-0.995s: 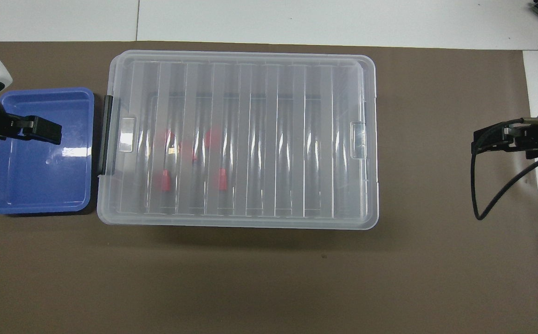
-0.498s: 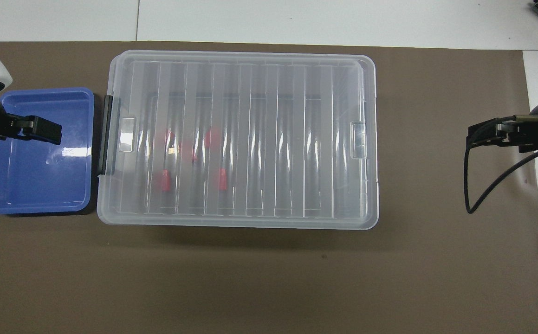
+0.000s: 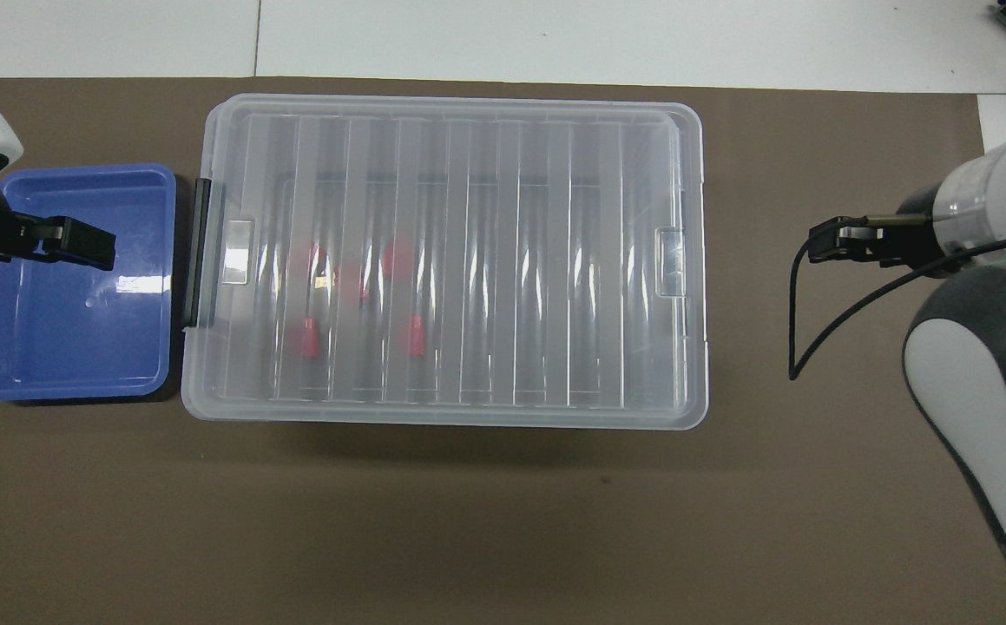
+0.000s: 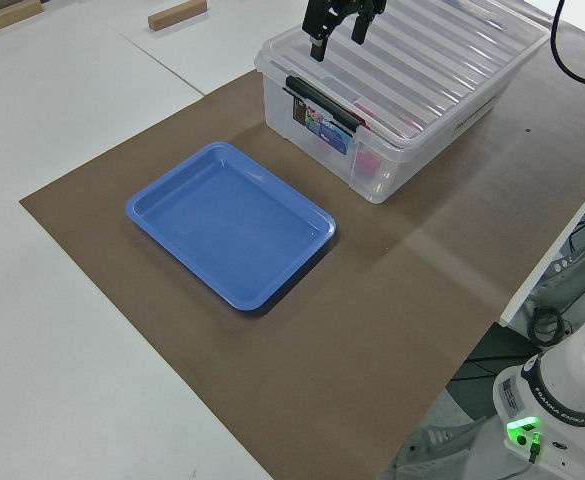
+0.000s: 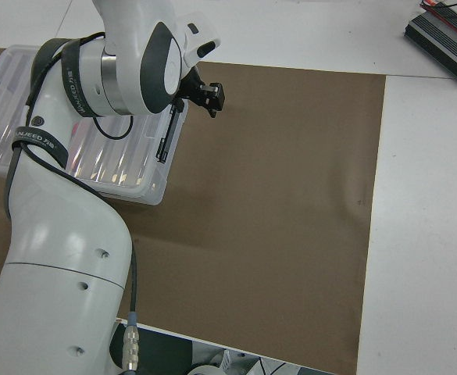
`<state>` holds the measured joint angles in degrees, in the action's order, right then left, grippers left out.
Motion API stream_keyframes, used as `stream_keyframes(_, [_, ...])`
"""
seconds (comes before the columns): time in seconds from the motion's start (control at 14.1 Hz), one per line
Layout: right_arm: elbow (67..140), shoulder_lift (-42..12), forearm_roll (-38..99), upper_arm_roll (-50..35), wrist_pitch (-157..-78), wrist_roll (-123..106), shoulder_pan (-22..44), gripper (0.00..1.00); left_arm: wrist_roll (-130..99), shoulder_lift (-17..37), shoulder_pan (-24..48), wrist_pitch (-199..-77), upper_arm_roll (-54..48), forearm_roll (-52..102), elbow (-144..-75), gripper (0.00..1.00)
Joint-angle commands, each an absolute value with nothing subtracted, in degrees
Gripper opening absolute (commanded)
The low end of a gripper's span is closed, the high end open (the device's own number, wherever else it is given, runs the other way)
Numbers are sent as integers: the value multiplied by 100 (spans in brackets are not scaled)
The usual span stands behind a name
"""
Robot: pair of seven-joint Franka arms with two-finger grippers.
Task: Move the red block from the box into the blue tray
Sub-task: 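Move the right gripper to the edge of the clear lid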
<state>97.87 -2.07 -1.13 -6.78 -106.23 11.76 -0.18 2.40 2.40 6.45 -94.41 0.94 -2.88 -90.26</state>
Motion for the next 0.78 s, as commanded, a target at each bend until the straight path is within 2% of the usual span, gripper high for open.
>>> stream_keyframes(0.0, [9826,-535,-114,-1027,-11082,1721,-53,73,202,123,615,-9387,88,-237,-9123,100])
stream_keyframes(0.43, [9826,-1028,-333,-1310,-11628,2399,105,72,202,123,615,-9387,88,-237,-9123,100])
stream_keyframes(0.71, [10010,-1037,-369,-1310,-11637,2373,132,72,202,123,615,-9387,88,-237,-9123,100])
